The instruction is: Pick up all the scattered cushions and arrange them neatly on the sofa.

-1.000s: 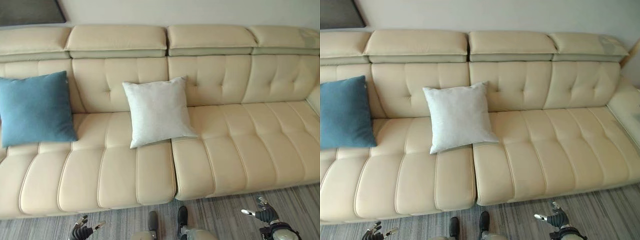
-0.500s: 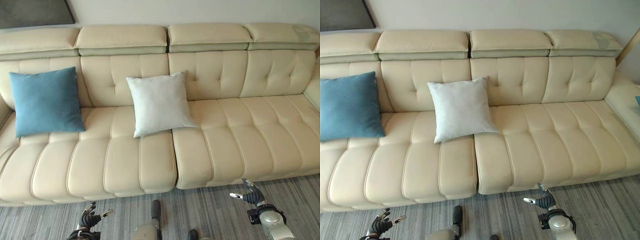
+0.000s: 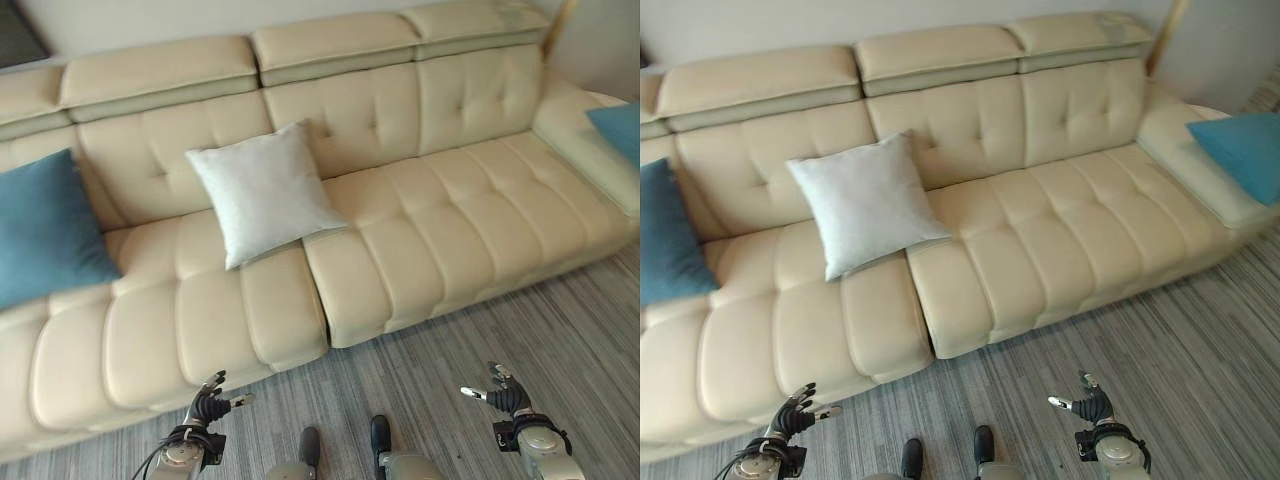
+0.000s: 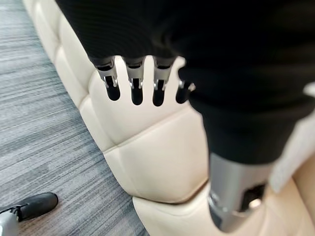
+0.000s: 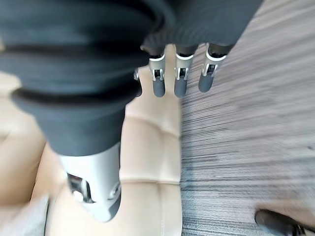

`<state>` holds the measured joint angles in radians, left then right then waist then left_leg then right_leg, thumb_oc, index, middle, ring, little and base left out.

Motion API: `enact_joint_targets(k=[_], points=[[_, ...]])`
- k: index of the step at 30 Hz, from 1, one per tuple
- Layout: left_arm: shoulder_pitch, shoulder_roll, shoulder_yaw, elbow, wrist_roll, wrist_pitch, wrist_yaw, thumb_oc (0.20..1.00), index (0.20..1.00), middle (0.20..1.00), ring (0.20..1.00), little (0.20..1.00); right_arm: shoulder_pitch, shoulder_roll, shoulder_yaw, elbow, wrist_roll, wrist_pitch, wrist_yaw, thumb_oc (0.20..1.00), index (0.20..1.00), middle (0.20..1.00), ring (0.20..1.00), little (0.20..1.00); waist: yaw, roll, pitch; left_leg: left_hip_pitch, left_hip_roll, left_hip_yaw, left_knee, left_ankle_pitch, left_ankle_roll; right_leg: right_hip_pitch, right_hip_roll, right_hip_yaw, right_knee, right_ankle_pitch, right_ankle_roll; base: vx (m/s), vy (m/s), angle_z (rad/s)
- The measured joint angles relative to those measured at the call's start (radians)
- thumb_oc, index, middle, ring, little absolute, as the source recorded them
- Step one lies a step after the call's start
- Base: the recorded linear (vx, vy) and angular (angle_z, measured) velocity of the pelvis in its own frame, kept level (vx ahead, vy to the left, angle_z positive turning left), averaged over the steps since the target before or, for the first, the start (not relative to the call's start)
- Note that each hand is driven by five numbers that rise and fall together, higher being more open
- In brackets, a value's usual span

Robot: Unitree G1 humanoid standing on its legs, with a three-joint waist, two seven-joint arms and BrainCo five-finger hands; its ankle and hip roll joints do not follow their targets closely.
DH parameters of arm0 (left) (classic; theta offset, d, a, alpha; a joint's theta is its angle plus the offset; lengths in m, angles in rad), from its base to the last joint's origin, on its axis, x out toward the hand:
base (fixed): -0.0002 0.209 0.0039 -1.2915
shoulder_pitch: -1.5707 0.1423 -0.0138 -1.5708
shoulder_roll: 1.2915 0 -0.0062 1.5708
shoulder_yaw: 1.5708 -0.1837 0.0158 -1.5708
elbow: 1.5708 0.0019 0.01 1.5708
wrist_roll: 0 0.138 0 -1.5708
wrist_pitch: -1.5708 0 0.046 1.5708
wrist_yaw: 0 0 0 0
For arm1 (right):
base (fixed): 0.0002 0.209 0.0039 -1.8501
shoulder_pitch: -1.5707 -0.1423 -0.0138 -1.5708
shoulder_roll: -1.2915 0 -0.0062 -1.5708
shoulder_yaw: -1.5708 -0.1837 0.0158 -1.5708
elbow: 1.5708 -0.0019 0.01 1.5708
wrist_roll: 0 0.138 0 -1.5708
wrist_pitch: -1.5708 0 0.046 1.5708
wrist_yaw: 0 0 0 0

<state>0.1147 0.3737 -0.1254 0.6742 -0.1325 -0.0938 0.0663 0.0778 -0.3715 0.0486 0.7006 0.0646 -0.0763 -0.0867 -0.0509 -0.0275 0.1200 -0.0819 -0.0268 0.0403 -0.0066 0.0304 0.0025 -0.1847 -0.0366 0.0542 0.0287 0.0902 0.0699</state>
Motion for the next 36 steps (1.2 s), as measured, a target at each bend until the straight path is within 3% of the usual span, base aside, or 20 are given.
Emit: enact_joint_targets(k=[1,3,4,6,7,10,11,13,14,17,18,19,20,22,25,27,32,33,35,36], points=[[0.011,0.004,-0.002,-0.02,0.0,0.001,0.002,1.0,1.0,1.0,1.0,1.0,-0.01,0.019,0.002,-0.004,0.0,-0.002,-0.001,1.0,1.0,1.0,1.0,1.0,0.004,-0.005,0.001,0.001,0.005,0.025,0.011,0.002,0.016,-0.019,0.018,0.051,-0.001,0.059,0.014,-0.05,0.023,-1.66],[0.009,0.013,-0.009,-0.024,0.0,0.002,-0.001,1.0,1.0,1.0,1.0,1.0,-0.048,0.04,0.026,-0.005,0.006,-0.002,0.0,1.0,1.0,1.0,1.0,1.0,0.006,-0.012,0.0,0.0,0.024,0.111,0.022,-0.02,0.039,-0.044,0.042,0.104,-0.074,0.172,0.144,-0.01,-0.002,-2.1],[0.005,0.014,-0.002,-0.024,0.0,0.002,-0.001,1.0,1.0,1.0,1.0,1.0,-0.068,0.045,0.033,-0.007,0.014,-0.002,0.0,1.0,1.0,1.0,1.0,1.0,0.006,-0.015,0.002,0.0,0.037,0.163,0.02,-0.024,0.044,-0.039,0.026,0.075,-0.097,0.15,0.176,0.01,-0.039,-1.74],[-0.041,-0.005,0.018,-0.031,-0.001,-0.009,-0.002,1.0,1.0,1.0,1.0,1.0,-0.042,0.027,0.036,-0.006,0.017,0.015,-0.009,1.0,1.0,1.0,1.0,1.0,-0.013,-0.021,0.003,0.006,0.034,0.214,0.032,-0.051,0.056,-0.018,-0.013,-0.057,-0.028,0.028,0.044,0.0,-0.114,-1.1],[-0.051,-0.002,0.02,-0.048,-0.001,-0.019,-0.001,1.0,1.0,1.0,1.0,1.0,-0.035,0.025,0.043,-0.005,0.017,0.022,-0.013,1.0,1.0,1.0,1.0,1.0,-0.016,-0.028,0.008,0.005,0.041,0.228,0.055,-0.061,0.05,-0.019,-0.028,-0.119,-0.035,0.012,0.023,0.0,-0.148,-0.8],[-0.022,0.016,0.021,-0.056,-0.004,-0.015,0.0,1.0,1.0,1.0,1.0,1.0,-0.035,0.029,0.065,-0.024,0.017,0.021,-0.012,1.0,1.0,1.0,1.0,1.0,0.014,-0.004,0.012,0.028,0.125,0.38,0.053,-0.049,0.019,-0.074,-0.066,-0.346,0.086,-0.062,0.016,0.09,-0.152,-1.34],[-0.004,0.02,0.023,-0.054,-0.004,-0.011,0.0,1.0,1.0,1.0,1.0,1.0,-0.039,0.029,0.067,-0.033,0.017,0.021,-0.013,1.0,1.0,1.0,1.0,1.0,0.03,-0.015,0.005,0.043,0.147,0.432,0.048,-0.042,0.004,-0.085,-0.107,-0.435,0.146,-0.101,0.015,0.2,-0.174,-1.3],[0.017,0.02,0.029,-0.034,-0.004,0.001,0.0,1.0,1.0,1.0,1.0,1.0,-0.037,0.03,0.068,-0.053,0.017,0.019,-0.013,1.0,1.0,1.0,1.0,1.0,0.044,-0.013,0.005,0.068,0.17,0.462,0.047,-0.056,-0.016,-0.056,-0.167,-0.528,0.178,-0.123,0.026,0.21,-0.251,-0.9],[0.03,0.023,0.028,-0.032,-0.004,0.004,0.001,1.0,1.0,1.0,1.0,1.0,-0.023,0.033,0.064,-0.065,0.017,0.018,-0.014,1.0,1.0,1.0,1.0,1.0,0.04,-0.032,-0.007,0.068,0.173,0.451,0.047,-0.064,-0.029,-0.024,-0.181,-0.521,0.143,-0.089,0.039,0.21,-0.307,-0.44],[0.019,0.008,0.004,-0.002,-0.004,0.006,0.002,1.0,1.0,1.0,1.0,1.0,-0.02,0.031,0.057,-0.054,0.023,0.02,-0.022,1.0,1.0,1.0,1.0,1.0,0.033,-0.002,-0.009,0.036,0.254,0.368,0.148,-0.054,-0.073,-0.022,-0.073,-0.441,0.15,-0.113,-0.042,0.14,-0.274,-0.11],[-0.003,0.002,-0.002,0.006,-0.004,0.009,0.004,1.0,1.0,1.0,1.0,1.0,-0.02,0.03,0.055,-0.049,0.031,0.02,-0.025,1.0,1.0,1.0,1.0,1.0,0.032,-0.004,-0.01,-0.005,0.279,0.305,0.231,-0.047,-0.068,-0.023,-0.053,-0.434,0.151,-0.135,-0.077,0.19,-0.237,-0.33],[-0.035,-0.011,-0.052,-0.005,-0.004,0.011,0.008,1.0,1.0,1.0,1.0,1.0,-0.038,0.017,0.051,-0.049,0.037,0.018,-0.042,1.0,1.0,1.0,1.0,1.0,0.056,-0.027,0.0,-0.162,0.271,0.112,0.476,-0.037,-0.069,-0.022,-0.028,-0.405,0.129,-0.134,-0.126,0.14,-0.149,-0.37],[-0.04,-0.016,-0.06,-0.009,-0.004,0.011,0.008,1.0,1.0,1.0,1.0,1.0,-0.039,0.014,0.05,-0.051,0.038,0.017,-0.044,1.0,1.0,1.0,1.0,1.0,0.057,-0.038,0.005,-0.205,0.24,0.072,0.511,-0.045,-0.075,-0.015,-0.02,-0.402,0.113,-0.116,-0.146,0.2,-0.115,-0.26],[-0.042,-0.023,-0.066,-0.044,-0.004,0.011,0.003,1.0,1.0,1.0,1.0,1.0,-0.046,0.012,0.051,-0.048,0.047,0.017,-0.045,1.0,1.0,1.0,1.0,1.0,0.07,-0.056,0.019,-0.239,0.117,0.006,0.384,-0.092,-0.079,0.018,-0.007,-0.384,0.053,-0.104,-0.12,0.27,-0.005,-0.3],[-0.035,-0.021,-0.067,-0.045,-0.004,0.012,-0.002,1.0,1.0,1.0,1.0,1.0,-0.041,0.014,0.051,-0.039,0.065,0.016,-0.052,1.0,1.0,1.0,1.0,1.0,0.071,-0.053,0.018,-0.249,0.038,0.01,0.219,-0.083,-0.072,0.083,0.044,-0.375,-0.022,-0.082,-0.121,0.27,0.041,-0.34],[-0.025,-0.018,-0.065,-0.043,-0.004,0.014,-0.006,1.0,1.0,1.0,1.0,1.0,-0.05,0.015,0.057,-0.028,0.065,0.012,-0.063,1.0,1.0,1.0,1.0,1.0,0.089,-0.047,0.023,-0.284,-0.012,0.011,0.139,-0.054,-0.062,0.124,0.099,-0.321,-0.084,-0.08,-0.125,0.37,0.086,-0.55],[-0.012,-0.018,-0.056,-0.03,-0.004,0.02,-0.01,1.0,1.0,1.0,1.0,1.0,-0.075,0.034,0.056,0.003,0.065,0.015,-0.07,1.0,1.0,1.0,1.0,1.0,0.138,-0.023,0.036,-0.359,-0.046,-0.024,0.1,0.022,-0.044,0.19,0.166,-0.217,-0.107,-0.106,-0.12,0.32,0.159,-0.78],[0.01,-0.018,-0.022,-0.032,-0.004,0.022,-0.009,1.0,1.0,1.0,1.0,1.0,-0.064,0.04,0.056,-0.01,0.065,0.017,-0.067,1.0,1.0,1.0,1.0,1.0,0.156,-0.025,0.033,-0.349,-0.047,-0.028,0.11,0.045,0.007,0.242,0.174,-0.172,-0.105,-0.135,-0.103,0.29,0.21,-0.96],[0.013,-0.01,-0.016,-0.029,-0.003,0.021,-0.009,1.0,1.0,1.0,1.0,1.0,-0.055,0.038,0.056,-0.01,0.064,0.018,-0.065,1.0,1.0,1.0,1.0,1.0,0.144,-0.027,0.024,-0.318,-0.065,-0.033,0.11,0.064,0.035,0.268,0.168,-0.163,-0.075,-0.154,-0.077,0.23,0.147,-0.62],[0.027,-0.009,-0.015,-0.041,-0.003,0.021,-0.009,1.0,1.0,1.0,1.0,1.0,-0.05,0.032,0.058,-0.02,0.064,0.018,-0.064,1.0,1.0,1.0,1.0,1.0,0.15,-0.006,0.014,-0.286,-0.039,-0.032,0.088,0.071,0.048,0.267,0.186,-0.16,-0.033,-0.178,-0.05,0.27,0.147,-0.65]])
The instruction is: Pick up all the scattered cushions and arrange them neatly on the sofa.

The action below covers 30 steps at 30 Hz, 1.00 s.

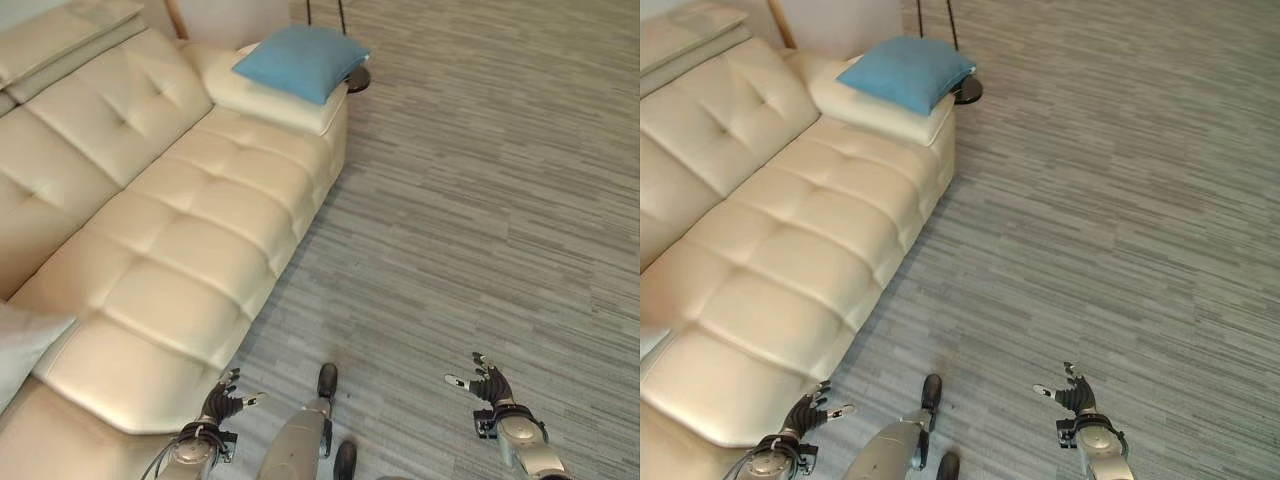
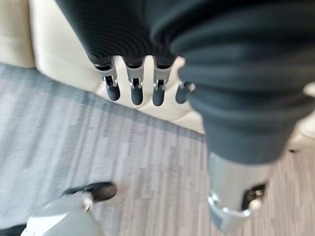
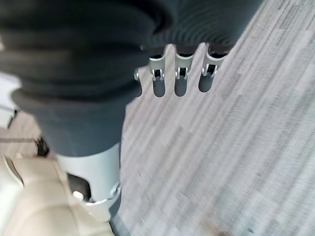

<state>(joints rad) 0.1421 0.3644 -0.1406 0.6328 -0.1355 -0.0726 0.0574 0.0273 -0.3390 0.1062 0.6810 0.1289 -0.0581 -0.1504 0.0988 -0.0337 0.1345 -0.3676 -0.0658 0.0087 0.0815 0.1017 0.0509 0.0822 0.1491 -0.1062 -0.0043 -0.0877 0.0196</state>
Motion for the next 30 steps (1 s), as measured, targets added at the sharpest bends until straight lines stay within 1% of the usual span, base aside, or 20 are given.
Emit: enact_joint_targets(k=[1,2,4,5,6,7,9,10,11,12,14,16,17,20,22,23,24,26,27,30], points=[[0.023,0.009,0.003,-0.01,0.0,0.001,-0.001,1.0,1.0,1.0,1.0,1.0,0.009,0.005,0.0,-0.029,0.0,0.0,0.001,1.0,1.0,1.0,1.0,1.0,-0.005,0.015,-0.011,0.041,0.022,0.015,-0.008,0.038,0.066,0.004,0.009,0.002,0.074,-0.05,0.023,0.25,0.141,-0.77],[0.02,0.017,0.005,-0.022,0.001,0.004,-0.004,1.0,1.0,1.0,1.0,1.0,0.023,0.013,0.002,-0.076,0.0,-0.002,0.01,1.0,1.0,1.0,1.0,1.0,-0.012,-0.002,-0.016,0.105,0.009,0.031,-0.034,0.011,0.087,-0.037,-0.032,-0.009,0.244,-0.104,0.069,0.28,0.16,-0.54],[0.015,0.027,0.006,-0.032,0.003,0.002,-0.009,1.0,1.0,1.0,1.0,1.0,0.043,0.011,-0.002,-0.098,0.0,-0.004,0.011,1.0,1.0,1.0,1.0,1.0,-0.027,-0.016,-0.032,0.147,-0.022,0.04,-0.04,-0.015,0.113,-0.056,-0.101,-0.033,0.349,-0.163,0.082,0.28,0.132,-0.2],[0.015,0.03,0.011,-0.039,0.003,0.002,-0.009,1.0,1.0,1.0,1.0,1.0,0.04,0.01,-0.001,-0.101,0.0,-0.006,0.013,1.0,1.0,1.0,1.0,1.0,-0.023,-0.024,-0.042,0.16,-0.031,0.065,-0.047,-0.03,0.118,-0.085,-0.153,-0.054,0.399,-0.189,0.081,0.26,0.058,-0.51],[0.001,0.035,0.027,-0.043,0.003,-0.002,-0.007,1.0,1.0,1.0,1.0,1.0,0.02,0.01,0.0,-0.101,0.0,-0.008,0.018,1.0,1.0,1.0,1.0,1.0,-0.015,-0.018,-0.065,0.166,-0.039,0.09,-0.06,-0.032,0.111,-0.164,-0.257,-0.097,0.395,-0.209,0.098,0.19,0.027,-0.51],[-0.032,0.043,0.026,-0.04,0.003,-0.002,-0.005,1.0,1.0,1.0,1.0,1.0,0.005,0.011,0.003,-0.101,0.0,-0.008,0.024,1.0,1.0,1.0,1.0,1.0,-0.023,-0.007,-0.057,0.169,-0.033,0.088,-0.071,-0.033,0.108,-0.236,-0.291,-0.117,0.354,-0.211,0.107,0.27,0.0,-0.35],[-0.058,0.042,0.028,-0.021,0.002,-0.006,-0.001,1.0,1.0,1.0,1.0,1.0,0.001,0.011,0.022,-0.101,0.001,-0.007,0.027,1.0,1.0,1.0,1.0,1.0,-0.029,-0.002,-0.049,0.181,-0.025,0.088,-0.066,-0.052,0.078,-0.327,-0.298,-0.116,0.301,-0.168,0.13,0.37,-0.032,-0.05],[-0.077,0.029,0.046,0.015,0.002,-0.011,0.005,1.0,1.0,1.0,1.0,1.0,-0.016,0.005,0.049,-0.1,0.0,-0.01,0.031,1.0,1.0,1.0,1.0,1.0,-0.03,0.0,-0.038,0.179,-0.019,0.09,-0.045,-0.101,0.037,-0.417,-0.296,-0.122,0.292,-0.106,0.138,0.39,-0.033,-0.12],[-0.086,0.029,0.048,0.043,0.002,-0.007,0.01,1.0,1.0,1.0,1.0,1.0,-0.034,0.01,0.05,-0.098,0.0,-0.01,0.031,1.0,1.0,1.0,1.0,1.0,-0.042,-0.003,-0.025,0.182,-0.016,0.093,-0.028,-0.127,0.037,-0.469,-0.295,-0.144,0.241,-0.044,0.152,0.42,-0.041,-0.15],[-0.065,0.027,0.046,0.052,0.002,-0.002,0.009,1.0,1.0,1.0,1.0,1.0,-0.033,0.014,0.048,-0.1,0.0,-0.008,0.029,1.0,1.0,1.0,1.0,1.0,-0.054,-0.013,-0.002,0.213,-0.032,0.11,-0.019,-0.159,0.029,-0.552,-0.284,-0.15,0.105,0.071,0.148,0.47,-0.069,0.12],[-0.03,0.02,0.05,0.038,0.003,-0.002,0.01,1.0,1.0,1.0,1.0,1.0,0.001,0.015,0.038,-0.101,0.001,-0.004,0.026,1.0,1.0,1.0,1.0,1.0,-0.067,-0.027,0.012,0.253,-0.052,0.095,0.0,-0.194,0.058,-0.602,-0.285,-0.147,0.045,0.124,0.137,0.65,-0.146,0.35],[-0.017,0.01,0.059,0.039,0.004,-0.001,0.013,1.0,1.0,1.0,1.0,1.0,0.03,0.026,0.033,-0.097,0.001,0.004,0.023,1.0,1.0,1.0,1.0,1.0,-0.069,-0.043,0.018,0.258,-0.066,0.044,0.065,-0.269,0.051,-0.602,-0.296,-0.165,0.01,0.124,0.143,0.67,-0.184,0.7],[-0.017,-0.004,0.052,0.038,0.007,0.0,0.017,1.0,1.0,1.0,1.0,1.0,0.052,0.03,0.032,-0.101,0.001,0.005,0.022,1.0,1.0,1.0,1.0,1.0,-0.071,-0.031,0.016,0.267,-0.064,-0.002,0.08,-0.294,0.047,-0.591,-0.298,-0.161,0.052,0.125,0.144,0.42,-0.155,1.11],[0.016,0.001,0.027,0.004,0.007,0.0,0.022,1.0,1.0,1.0,1.0,1.0,0.052,0.041,0.038,-0.097,0.0,0.001,0.03,1.0,1.0,1.0,1.0,1.0,-0.072,-0.05,-0.004,0.375,-0.049,-0.069,0.006,-0.3,0.023,-0.488,-0.272,-0.17,0.067,0.183,0.062,0.63,-0.301,0.77],[0.021,-0.01,-0.013,0.008,0.006,0.009,0.021,1.0,1.0,1.0,1.0,1.0,0.039,0.035,0.021,-0.095,0.001,0.003,0.023,1.0,1.0,1.0,1.0,1.0,-0.088,-0.023,-0.002,0.356,-0.021,-0.077,0.172,-0.324,-0.019,-0.418,-0.261,-0.203,0.087,0.245,-0.026,0.33,-0.219,0.74],[0.028,-0.015,-0.023,-0.003,0.007,0.006,0.016,1.0,1.0,1.0,1.0,1.0,0.045,0.031,0.02,-0.095,0.001,0.002,0.022,1.0,1.0,1.0,1.0,1.0,-0.091,-0.014,-0.013,0.329,-0.004,-0.067,0.271,-0.316,-0.044,-0.391,-0.248,-0.216,0.093,0.247,-0.08,0.38,-0.212,0.53],[0.039,-0.018,-0.022,-0.024,0.005,0.005,0.013,1.0,1.0,1.0,1.0,1.0,0.045,0.019,0.019,-0.105,0.003,-0.003,0.022,1.0,1.0,1.0,1.0,1.0,-0.085,0.005,-0.028,0.283,0.037,-0.032,0.408,-0.308,-0.056,-0.35,-0.212,-0.223,0.079,0.212,-0.103,0.43,-0.222,0.18],[0.047,-0.011,-0.013,-0.04,-0.001,0.005,0.008,1.0,1.0,1.0,1.0,1.0,0.034,0.004,0.008,-0.121,0.009,-0.013,0.021,1.0,1.0,1.0,1.0,1.0,-0.065,0.04,-0.04,0.206,0.14,0.053,0.599,-0.32,-0.054,-0.3,-0.141,-0.214,0.066,0.157,-0.142,0.39,-0.163,-0.19],[0.04,0.002,-0.012,-0.044,-0.001,0.005,0.007,1.0,1.0,1.0,1.0,1.0,0.023,0.005,0.004,-0.117,0.009,-0.014,0.021,1.0,1.0,1.0,1.0,1.0,-0.062,0.027,-0.037,0.184,0.16,0.072,0.596,-0.324,-0.052,-0.28,-0.125,-0.2,0.064,0.121,-0.166,0.38,-0.11,-0.25],[0.015,0.006,0.003,-0.041,-0.001,0.004,0.005,1.0,1.0,1.0,1.0,1.0,-0.02,0.002,-0.008,-0.116,0.009,-0.011,0.02,1.0,1.0,1.0,1.0,1.0,-0.053,-0.036,-0.003,0.086,0.106,0.062,0.472,-0.339,-0.061,-0.189,-0.136,-0.162,0.008,0.112,-0.151,0.34,-0.034,-0.34]])
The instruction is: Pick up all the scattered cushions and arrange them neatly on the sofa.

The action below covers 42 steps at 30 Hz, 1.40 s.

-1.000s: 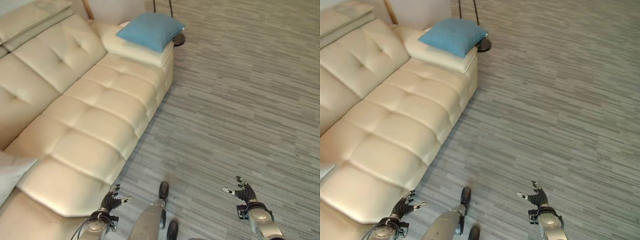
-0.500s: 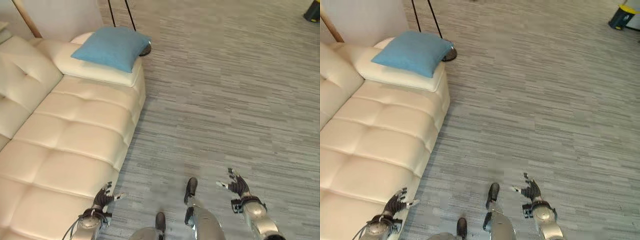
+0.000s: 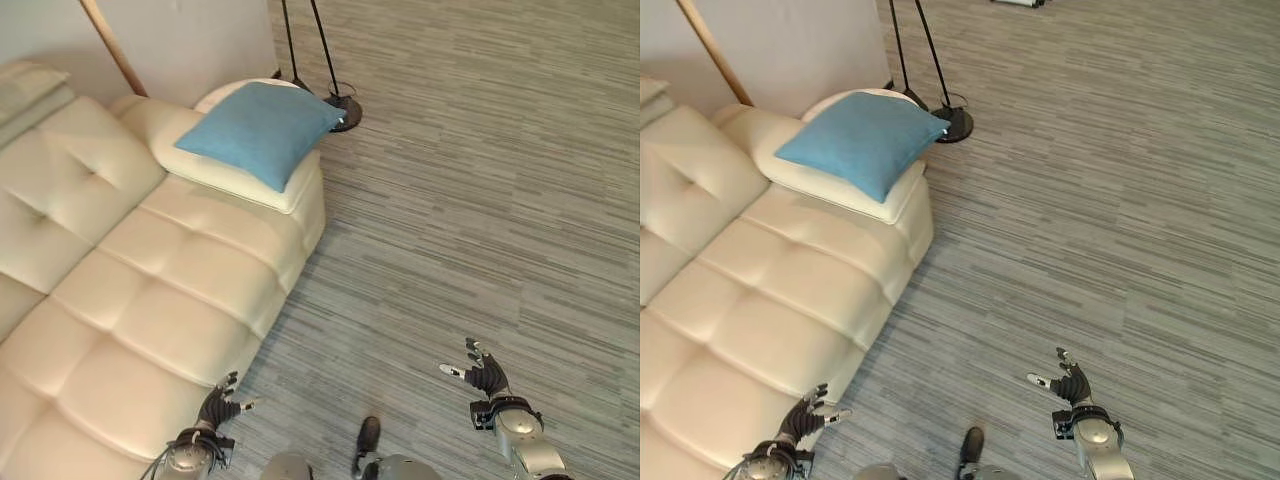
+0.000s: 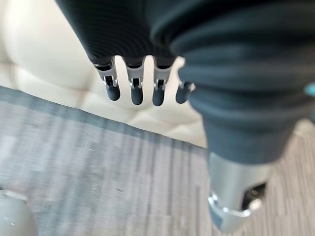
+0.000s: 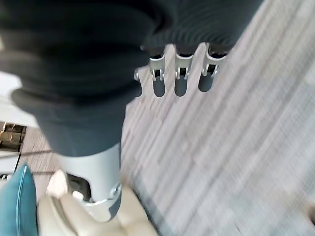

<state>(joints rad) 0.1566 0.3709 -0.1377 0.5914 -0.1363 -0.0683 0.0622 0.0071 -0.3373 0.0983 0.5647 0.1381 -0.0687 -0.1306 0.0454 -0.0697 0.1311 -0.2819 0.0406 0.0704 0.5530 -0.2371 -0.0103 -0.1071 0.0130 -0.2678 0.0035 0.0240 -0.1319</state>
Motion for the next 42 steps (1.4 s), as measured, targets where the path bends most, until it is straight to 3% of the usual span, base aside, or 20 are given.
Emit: enact_joint_targets(k=[5,9,10,11,12,13,14,16,17,18,19,20,21,24,25,30,32,35,38,42], points=[[-0.009,-0.01,0.008,-0.001,0.0,-0.01,-0.006,1.0,1.0,1.0,1.0,1.0,-0.001,-0.018,0.008,0.045,0.0,0.001,-0.02,1.0,1.0,1.0,1.0,1.0,0.018,0.02,0.005,-0.174,-0.09,0.004,-0.415,0.158,-0.014,0.162,0.027,-0.021,-0.084,-0.068,0.103,0.37,0.039,-0.31],[-0.003,-0.029,0.038,0.07,0.0,-0.005,0.004,1.0,1.0,1.0,1.0,1.0,0.028,-0.016,0.009,0.078,-0.001,0.011,-0.031,1.0,1.0,1.0,1.0,1.0,0.086,0.039,-0.003,-0.202,-0.108,0.064,-0.499,0.217,0.018,0.333,0.044,0.036,-0.079,-0.18,0.188,0.66,0.23,-0.54],[0.008,-0.03,0.05,0.075,0.0,-0.001,0.005,1.0,1.0,1.0,1.0,1.0,0.042,-0.013,0.008,0.068,-0.002,0.016,-0.03,1.0,1.0,1.0,1.0,1.0,0.097,0.054,-0.009,-0.175,-0.087,0.101,-0.475,0.256,0.106,0.37,0.063,0.054,-0.059,-0.187,0.196,0.68,0.362,-0.2],[0.015,-0.018,0.06,0.059,0.0,0.005,0.006,1.0,1.0,1.0,1.0,1.0,0.091,-0.002,0.007,0.046,-0.002,0.017,-0.027,1.0,1.0,1.0,1.0,1.0,0.096,0.035,-0.018,-0.131,-0.086,0.096,-0.455,0.403,0.171,0.361,0.041,0.048,0.069,-0.252,0.217,0.49,0.332,0.19],[0.013,0.002,0.06,0.063,0.001,0.001,0.005,1.0,1.0,1.0,1.0,1.0,0.081,0.013,0.006,0.056,-0.008,0.018,-0.026,1.0,1.0,1.0,1.0,1.0,0.096,-0.006,-0.028,-0.124,-0.114,0.103,-0.436,0.394,0.157,0.341,0.011,0.058,0.106,-0.235,0.218,0.66,0.462,1.09],[-0.059,0.014,0.094,0.126,0.003,0.012,0.003,1.0,1.0,1.0,1.0,1.0,0.104,0.025,0.005,0.026,-0.022,0.02,-0.02,1.0,1.0,1.0,1.0,1.0,0.052,-0.064,-0.031,-0.121,-0.134,0.163,-0.329,0.223,0.104,0.252,-0.08,-0.003,0.393,-0.202,0.203,0.37,0.287,0.75],[-0.044,0.027,0.106,0.116,0.003,0.012,0.006,1.0,1.0,1.0,1.0,1.0,0.097,0.027,0.008,0.001,-0.022,0.017,-0.018,1.0,1.0,1.0,1.0,1.0,0.073,-0.051,-0.031,-0.114,-0.103,0.157,-0.284,0.257,0.13,0.207,-0.092,-0.005,0.527,-0.219,0.237,0.39,0.25,0.66],[-0.033,0.057,0.11,0.12,0.003,0.015,0.014,1.0,1.0,1.0,1.0,1.0,0.081,0.065,0.01,-0.014,-0.022,0.014,-0.014,1.0,1.0,1.0,1.0,1.0,0.077,-0.056,-0.027,-0.009,-0.16,0.118,-0.353,0.225,0.143,0.072,-0.156,0.038,0.755,-0.218,0.258,0.44,0.148,0.13],[-0.033,0.043,0.1,0.116,0.003,0.013,0.016,1.0,1.0,1.0,1.0,1.0,0.057,0.062,0.01,-0.029,-0.022,0.012,-0.009,1.0,1.0,1.0,1.0,1.0,0.073,-0.006,-0.013,0.084,-0.176,0.074,-0.424,0.228,0.142,-0.04,-0.156,0.046,0.763,-0.256,0.243,0.52,0.084,0.69],[-0.037,0.021,0.1,0.118,0.003,0.013,0.016,1.0,1.0,1.0,1.0,1.0,0.047,0.059,0.011,-0.029,-0.022,0.012,-0.009,1.0,1.0,1.0,1.0,1.0,0.062,0.019,-0.008,0.119,-0.169,0.053,-0.447,0.185,0.043,-0.099,-0.127,0.049,0.688,-0.279,0.201,0.5,0.039,1.01],[-0.043,0.013,0.108,0.129,0.001,0.01,0.016,1.0,1.0,1.0,1.0,1.0,0.026,0.072,0.022,-0.021,-0.022,0.01,-0.006,1.0,1.0,1.0,1.0,1.0,0.057,0.001,0.012,0.098,-0.156,0.053,-0.343,0.111,-0.072,-0.141,-0.142,0.069,0.58,-0.273,0.156,0.35,-0.019,1.09],[-0.047,0.033,0.091,0.124,0.0,0.004,0.011,1.0,1.0,1.0,1.0,1.0,0.02,0.083,0.023,-0.018,-0.022,0.004,-0.007,1.0,1.0,1.0,1.0,1.0,0.037,-0.009,0.016,0.016,-0.137,-0.002,-0.132,0.059,0.14,-0.21,-0.184,0.082,0.504,-0.243,0.219,0.23,-0.02,0.76],[-0.029,0.031,0.094,0.129,0.0,0.006,0.015,1.0,1.0,1.0,1.0,1.0,0.004,0.066,0.034,-0.012,-0.023,0.002,0.002,1.0,1.0,1.0,1.0,1.0,0.049,0.027,0.02,0.058,-0.084,-0.064,-0.172,-0.007,0.113,-0.262,-0.19,0.074,0.435,-0.214,0.288,0.43,-0.076,0.3],[0.013,-0.009,0.13,0.18,0.0,0.023,0.026,1.0,1.0,1.0,1.0,1.0,0.033,0.059,0.042,-0.011,-0.022,0.013,0.01,1.0,1.0,1.0,1.0,1.0,0.022,0.035,0.027,0.245,-0.127,-0.163,-0.334,0.017,0.11,-0.33,-0.104,0.176,0.136,-0.067,0.287,0.49,-0.135,0.92],[0.007,-0.009,0.107,0.178,0.0,0.023,0.024,1.0,1.0,1.0,1.0,1.0,0.05,0.055,0.039,-0.005,-0.022,0.019,0.009,1.0,1.0,1.0,1.0,1.0,-0.005,0.033,0.033,0.283,-0.132,-0.177,-0.355,0.021,0.103,-0.332,-0.086,0.161,0.09,-0.023,0.228,0.44,-0.208,1.42],[-0.039,-0.046,0.087,0.178,0.001,0.015,0.024,1.0,1.0,1.0,1.0,1.0,0.062,0.031,0.039,0.015,-0.039,0.031,0.01,1.0,1.0,1.0,1.0,1.0,-0.039,0.042,0.03,0.489,-0.126,-0.322,-0.445,-0.014,0.043,-0.31,-0.047,0.215,0.006,0.052,0.16,0.42,-0.308,1.27],[-0.044,-0.069,0.086,0.178,0.0,0.013,0.026,1.0,1.0,1.0,1.0,1.0,0.062,0.017,0.039,0.023,-0.04,0.033,0.011,1.0,1.0,1.0,1.0,1.0,-0.037,0.075,0.015,0.549,-0.094,-0.337,-0.405,-0.002,-0.01,-0.263,-0.046,0.175,0.069,0.229,0.074,0.28,-0.34,0.88],[-0.063,-0.077,0.079,0.158,-0.001,0.005,0.038,1.0,1.0,1.0,1.0,1.0,-0.013,-0.002,0.039,0.007,-0.04,0.025,0.009,1.0,1.0,1.0,1.0,1.0,-0.025,0.087,0.005,0.422,-0.035,-0.301,-0.289,-0.011,-0.083,-0.234,-0.038,0.144,0.08,0.175,0.034,0.16,-0.255,0.56],[-0.091,-0.07,0.084,0.162,-0.008,-0.001,0.054,1.0,1.0,1.0,1.0,1.0,-0.037,-0.049,0.022,0.018,-0.039,0.025,0.005,1.0,1.0,1.0,1.0,1.0,-0.02,0.057,0.022,0.317,0.062,-0.176,-0.37,-0.007,-0.088,-0.156,-0.036,0.064,0.032,0.136,0.011,0.15,-0.189,0.81],[-0.046,-0.057,0.087,0.168,-0.023,-0.008,0.059,1.0,1.0,1.0,1.0,1.0,-0.036,-0.069,-0.001,0.02,-0.037,0.024,-0.012,1.0,1.0,1.0,1.0,1.0,-0.035,0.03,-0.004,0.287,0.101,0.032,-0.495,0.093,-0.104,-0.046,-0.015,0.015,-0.088,0.109,0.062,0.12,-0.089,0.52]])
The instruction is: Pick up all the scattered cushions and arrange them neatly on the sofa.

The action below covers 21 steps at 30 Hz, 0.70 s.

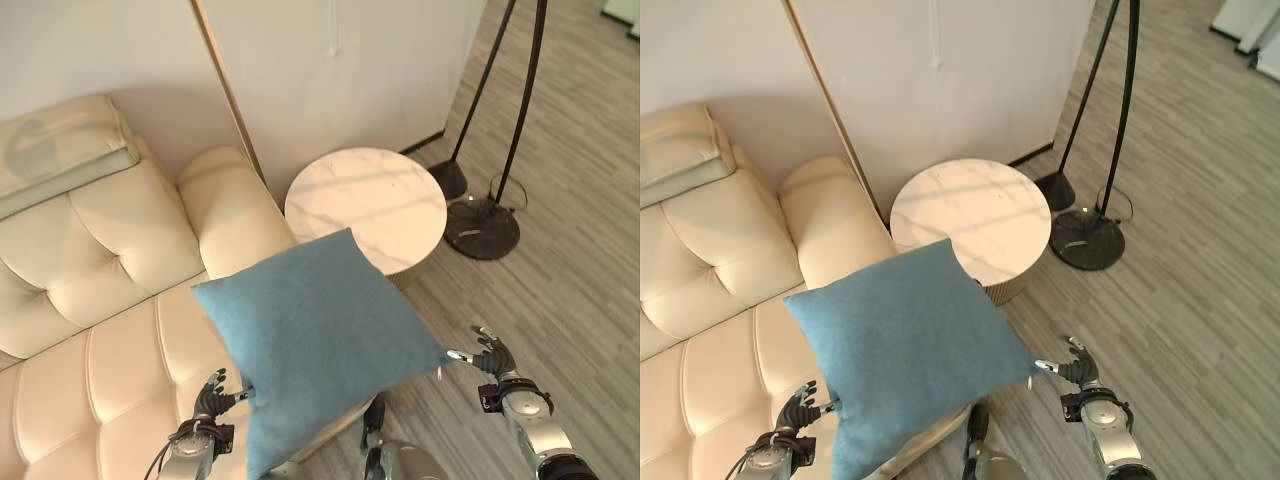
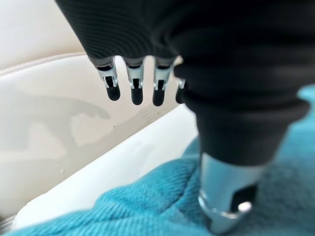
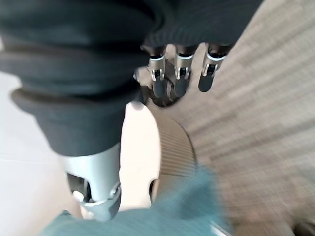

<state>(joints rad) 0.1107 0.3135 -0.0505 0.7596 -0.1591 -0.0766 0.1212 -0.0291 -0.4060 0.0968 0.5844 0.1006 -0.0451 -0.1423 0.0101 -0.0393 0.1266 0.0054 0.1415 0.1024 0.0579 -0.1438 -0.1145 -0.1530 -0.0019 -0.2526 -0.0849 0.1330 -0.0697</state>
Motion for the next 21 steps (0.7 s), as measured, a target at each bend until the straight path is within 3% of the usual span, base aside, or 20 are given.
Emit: enact_joint_targets(k=[2,4,5,7,9,10,12,16,21], points=[[0.006,0.002,0.014,0.007,0.0,-0.003,0.0,1.0,1.0,1.0,1.0,1.0,0.006,-0.002,-0.001,0.005,0.0,0.003,-0.003,1.0,1.0,1.0,1.0,1.0,0.003,-0.01,0.005,-0.008,-0.002,0.06,-0.067,0.054,0.005,0.009,-0.001,-0.039,0.003,-0.004,0.003,0.18,-0.069,0.53],[0.018,0.001,0.016,0.012,0.004,-0.002,-0.001,1.0,1.0,1.0,1.0,1.0,0.017,-0.003,-0.02,0.005,0.0,0.002,-0.002,1.0,1.0,1.0,1.0,1.0,0.005,0.008,0.003,-0.008,0.008,0.091,-0.104,0.094,0.008,0.031,0.004,-0.086,-0.003,-0.011,0.013,0.13,-0.026,0.49],[0.021,0.004,0.017,0.012,0.004,0.001,-0.001,1.0,1.0,1.0,1.0,1.0,0.035,0.0,-0.038,0.007,0.0,0.002,-0.005,1.0,1.0,1.0,1.0,1.0,0.009,0.015,0.0,-0.008,0.014,0.082,-0.106,0.141,0.012,0.042,0.009,-0.1,-0.003,-0.016,0.021,0.14,-0.013,0.36],[0.055,0.025,0.033,-0.005,0.004,0.002,-0.001,1.0,1.0,1.0,1.0,1.0,0.053,0.007,-0.037,0.005,0.0,0.004,-0.004,1.0,1.0,1.0,1.0,1.0,0.034,0.0,-0.017,-0.009,0.001,0.072,-0.13,0.14,0.015,0.047,-0.007,-0.113,-0.002,-0.027,0.046,0.1,-0.011,0.26],[0.07,0.037,0.05,-0.012,0.004,0.003,-0.001,1.0,1.0,1.0,1.0,1.0,0.062,0.006,-0.042,0.001,0.0,0.003,-0.006,1.0,1.0,1.0,1.0,1.0,0.029,-0.001,-0.024,-0.003,-0.009,0.07,-0.137,0.148,0.024,0.045,-0.018,-0.128,-0.002,-0.021,0.056,0.07,-0.003,0.24],[0.082,0.053,0.052,-0.012,0.003,0.004,0.0,1.0,1.0,1.0,1.0,1.0,0.065,0.006,-0.045,-0.001,0.0,0.003,-0.007,1.0,1.0,1.0,1.0,1.0,0.043,-0.02,-0.036,-0.005,-0.018,0.065,-0.137,0.156,0.035,0.049,-0.028,-0.135,-0.002,-0.016,0.065,0.08,-0.01,0.17],[0.083,0.063,0.051,-0.022,0.001,0.006,-0.001,1.0,1.0,1.0,1.0,1.0,0.054,0.004,-0.035,0.003,0.0,0.002,-0.007,1.0,1.0,1.0,1.0,1.0,0.057,-0.022,-0.038,-0.007,-0.025,0.049,-0.137,0.16,0.034,0.053,-0.035,-0.142,-0.002,-0.016,0.069,0.07,-0.019,0.22],[0.059,0.072,-0.006,-0.2,-0.046,-0.002,-0.005,1.0,1.0,1.0,1.0,1.0,-0.03,0.004,0.043,0.12,0.0,0.009,-0.006,1.0,1.0,1.0,1.0,1.0,0.088,-0.015,-0.034,-0.009,-0.029,-0.003,-0.136,0.172,0.034,0.079,-0.042,-0.191,0.002,-0.022,0.079,0.03,-0.023,0.39],[-0.035,0.027,-0.097,-0.246,-0.146,-0.006,-0.004,1.0,1.0,1.0,1.0,1.0,-0.138,0.079,0.091,0.229,0.04,0.014,-0.012,1.0,1.0,1.0,1.0,1.0,0.108,0.012,-0.02,-0.027,-0.029,-0.036,-0.135,0.181,0.03,0.077,-0.043,-0.215,-0.002,-0.028,0.087,-0.01,0.012,0.17]])
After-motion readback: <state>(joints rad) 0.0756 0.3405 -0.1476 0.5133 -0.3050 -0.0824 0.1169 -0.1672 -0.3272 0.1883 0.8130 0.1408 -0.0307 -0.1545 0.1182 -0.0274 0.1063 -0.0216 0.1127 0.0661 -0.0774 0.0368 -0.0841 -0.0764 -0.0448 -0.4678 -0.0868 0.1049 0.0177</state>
